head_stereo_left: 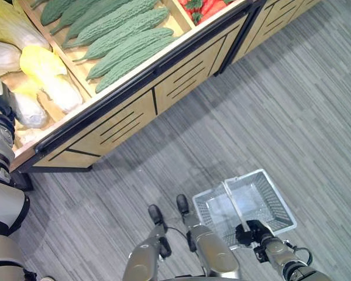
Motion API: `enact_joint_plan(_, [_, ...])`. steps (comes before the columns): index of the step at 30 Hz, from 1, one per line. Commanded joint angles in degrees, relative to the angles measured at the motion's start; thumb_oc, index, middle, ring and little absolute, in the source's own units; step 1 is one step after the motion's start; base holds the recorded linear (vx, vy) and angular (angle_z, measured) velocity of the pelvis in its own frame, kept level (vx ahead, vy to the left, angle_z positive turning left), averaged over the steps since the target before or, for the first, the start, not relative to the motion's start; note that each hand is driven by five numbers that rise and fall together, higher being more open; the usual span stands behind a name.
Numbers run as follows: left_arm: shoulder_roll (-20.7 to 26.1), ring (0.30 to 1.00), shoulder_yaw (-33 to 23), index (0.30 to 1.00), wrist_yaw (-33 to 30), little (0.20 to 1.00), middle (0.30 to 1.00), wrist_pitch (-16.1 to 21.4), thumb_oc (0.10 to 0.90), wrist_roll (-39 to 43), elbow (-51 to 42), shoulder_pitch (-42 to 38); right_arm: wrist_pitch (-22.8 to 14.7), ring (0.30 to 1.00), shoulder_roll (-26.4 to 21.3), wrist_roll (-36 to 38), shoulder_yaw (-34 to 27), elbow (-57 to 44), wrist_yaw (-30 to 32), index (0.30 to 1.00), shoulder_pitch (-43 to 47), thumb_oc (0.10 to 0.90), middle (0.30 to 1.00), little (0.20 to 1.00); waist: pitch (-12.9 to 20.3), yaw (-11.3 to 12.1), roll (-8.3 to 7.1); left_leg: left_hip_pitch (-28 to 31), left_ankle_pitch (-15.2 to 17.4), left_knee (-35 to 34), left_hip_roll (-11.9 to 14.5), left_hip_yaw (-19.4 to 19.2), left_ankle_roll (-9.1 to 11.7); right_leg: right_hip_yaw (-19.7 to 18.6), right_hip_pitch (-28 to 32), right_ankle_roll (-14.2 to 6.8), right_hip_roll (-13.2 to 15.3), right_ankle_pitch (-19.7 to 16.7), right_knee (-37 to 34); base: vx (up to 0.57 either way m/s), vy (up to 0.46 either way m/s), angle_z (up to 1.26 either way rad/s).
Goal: Get the vegetables into the basket
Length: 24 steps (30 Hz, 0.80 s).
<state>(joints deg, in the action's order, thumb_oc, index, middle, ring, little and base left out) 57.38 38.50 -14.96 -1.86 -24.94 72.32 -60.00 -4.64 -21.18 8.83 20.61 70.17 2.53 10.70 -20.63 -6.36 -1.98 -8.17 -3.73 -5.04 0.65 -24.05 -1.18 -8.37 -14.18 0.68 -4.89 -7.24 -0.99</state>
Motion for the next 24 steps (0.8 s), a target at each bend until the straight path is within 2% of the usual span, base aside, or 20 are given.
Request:
enact_joint_plan(1, [-0.7,0.3,-3.28,0.3,-2.65,0.3,0.3,1.3,0.4,3.47,-2.2,-0.54,0.15,0.3,-1.24,-1.01,-0.29,2.3,0.21,0.3,-6.22,0.4,0.3,0.3,4.37,-0.65,1.52,4.51,4.89,0.04,0.46,0.88,3.38,1.48,-0.47,-6.27,4.17,2.99,-1.56,-0.03,-0.007,0.01])
enact_joint_plan(3, [-1.09,0.3,-4.75,0.3,-2.94,0.3,0.3,1.71,0.4,4.77,-3.76,0.79,0.26,0.3,-1.35,-1.22,-0.72,2.23,0.28,0.3,-6.43,0.4,0.3,0.3,4.53,-0.47,1.58,5.06,5.04,0.04,0.39,0.99,3.35,1.69,0.17,-6.27,4.32,3.23,-1.41,-0.03,0.0,0.05])
enact_joint_plan(8, [-1.45,0.3,-12.15,0.3,-3.9,0.3,0.3,3.86,0.4,10.12,-16.07,8.43,1.01,0.3,-1.56,-1.94,-3.92,2.59,0.01,0.3,-8.1,0.4,0.3,0.3,6.48,0.49,2.42,9.4,5.97,0.04,-0.26,2.47,2.81,3.43,4.78,-6.27,5.21,4.65,-0.54,-0.05,0.025,0.13])
enact_joint_plan(11, [-1.34,0.3,-14.45,0.3,-3.23,0.3,0.3,4.44,0.4,11.52,-19.96,11.31,1.37,0.3,-1.63,-1.99,-5.04,2.72,-0.15,0.3,-8.27,0.4,0.3,0.3,7.4,0.67,2.71,10.89,6.26,0.04,-0.48,3.09,2.61,3.98,6.56,-6.4,5.56,5.13,-0.52,-0.03,0.034,0.21])
enact_joint_plan(13, [-0.77,0.3,-18.33,0.3,-2.7,0.3,0.3,5.29,0.4,12.77,-27.17,16.33,1.54,0.3,-1.35,-2.3,-6.72,2.41,-0.43,0.3,-9.22,0.4,0.3,0.3,8.79,0.87,2.89,12.94,6.86,0.04,-0.86,3.53,2.27,4.66,8.9,-6.62,5.99,5.55,-0.52,-0.07,0.086,0.22])
enact_joint_plan(16, [0.66,0.3,-21.15,0.3,-2.17,0.3,0.3,5.61,0.4,11.6,-34.04,20.37,1.86,0.3,-0.87,-2.5,-8.32,2.41,-0.75,0.3,-10.25,0.4,0.3,0.3,10.19,1.25,3.01,14.28,7.32,0.04,-1.28,4.3,1.85,5.16,10.32,-6.88,6.41,5.86,-0.27,-0.08,0.082,0.15])
enact_joint_plan(24, [1.83,0.3,-27.46,0.3,0.29,0.3,0.3,5.92,0.4,10.76,-42.78,28.25,2.78,0.3,-0.43,-2.91,-11.29,4.4,-1.87,0.3,-12.23,0.4,0.3,0.3,13.0,1.85,2.9,16.9,8.93,0.65,-2.26,6.23,0.68,6.39,13.43,-7.53,7.41,6.43,0.22,-0.06,0.067,0.12])
